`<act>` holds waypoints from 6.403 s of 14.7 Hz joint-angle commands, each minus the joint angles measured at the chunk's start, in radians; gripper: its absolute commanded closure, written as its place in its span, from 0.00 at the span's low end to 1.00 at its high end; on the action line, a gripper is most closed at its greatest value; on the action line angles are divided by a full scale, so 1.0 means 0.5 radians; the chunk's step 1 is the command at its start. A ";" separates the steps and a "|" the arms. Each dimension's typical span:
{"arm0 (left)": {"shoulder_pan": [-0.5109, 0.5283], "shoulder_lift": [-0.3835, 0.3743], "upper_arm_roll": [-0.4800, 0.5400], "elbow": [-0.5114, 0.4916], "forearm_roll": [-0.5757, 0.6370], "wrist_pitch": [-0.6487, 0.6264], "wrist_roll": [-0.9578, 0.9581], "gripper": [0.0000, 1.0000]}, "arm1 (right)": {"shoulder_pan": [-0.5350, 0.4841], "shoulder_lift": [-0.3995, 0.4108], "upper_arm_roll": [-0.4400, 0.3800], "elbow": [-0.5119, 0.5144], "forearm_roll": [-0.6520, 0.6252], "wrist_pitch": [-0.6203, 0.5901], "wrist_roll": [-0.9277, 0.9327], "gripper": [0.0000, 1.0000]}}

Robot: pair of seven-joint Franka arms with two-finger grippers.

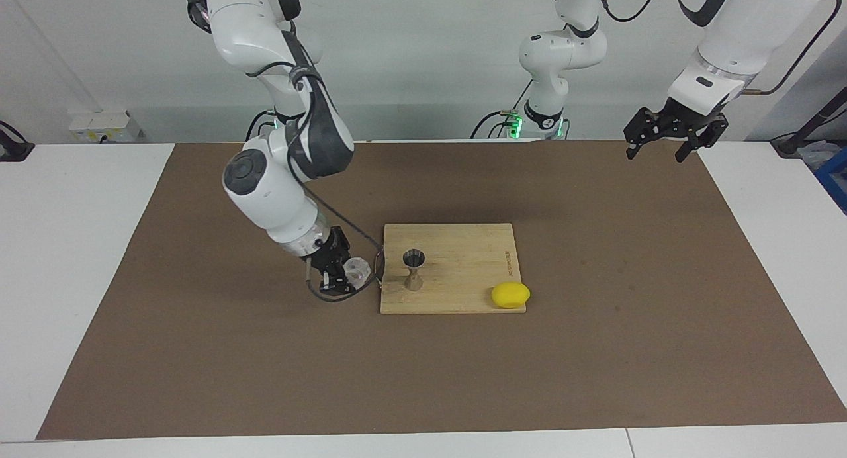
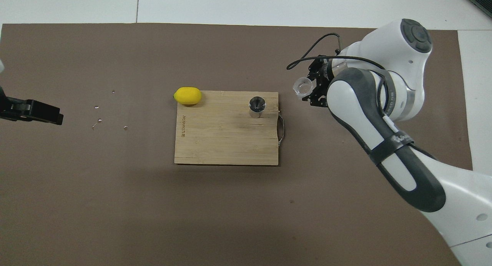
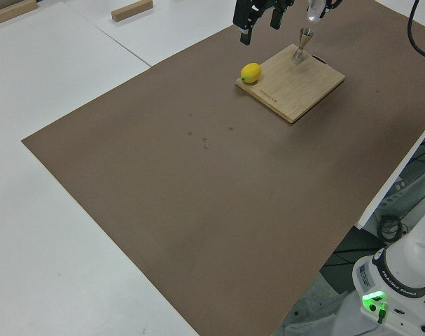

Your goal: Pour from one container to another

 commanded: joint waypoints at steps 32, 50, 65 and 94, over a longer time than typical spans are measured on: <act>-0.010 -0.034 0.001 -0.053 0.012 0.028 0.018 0.00 | -0.985 -0.111 0.005 -0.711 0.517 -0.130 -1.465 0.00; -0.010 -0.034 0.001 -0.053 0.012 0.028 0.018 0.00 | -0.593 -0.522 0.036 -0.616 -0.290 -0.179 -2.306 0.00; -0.010 -0.034 0.001 -0.053 0.012 0.028 0.018 0.00 | -0.215 -0.700 0.036 -0.067 -0.686 -0.697 -2.379 0.00; -0.010 -0.034 0.001 -0.053 0.012 0.028 0.018 0.00 | -0.270 -0.964 0.021 -0.199 -0.662 -0.909 -2.560 0.00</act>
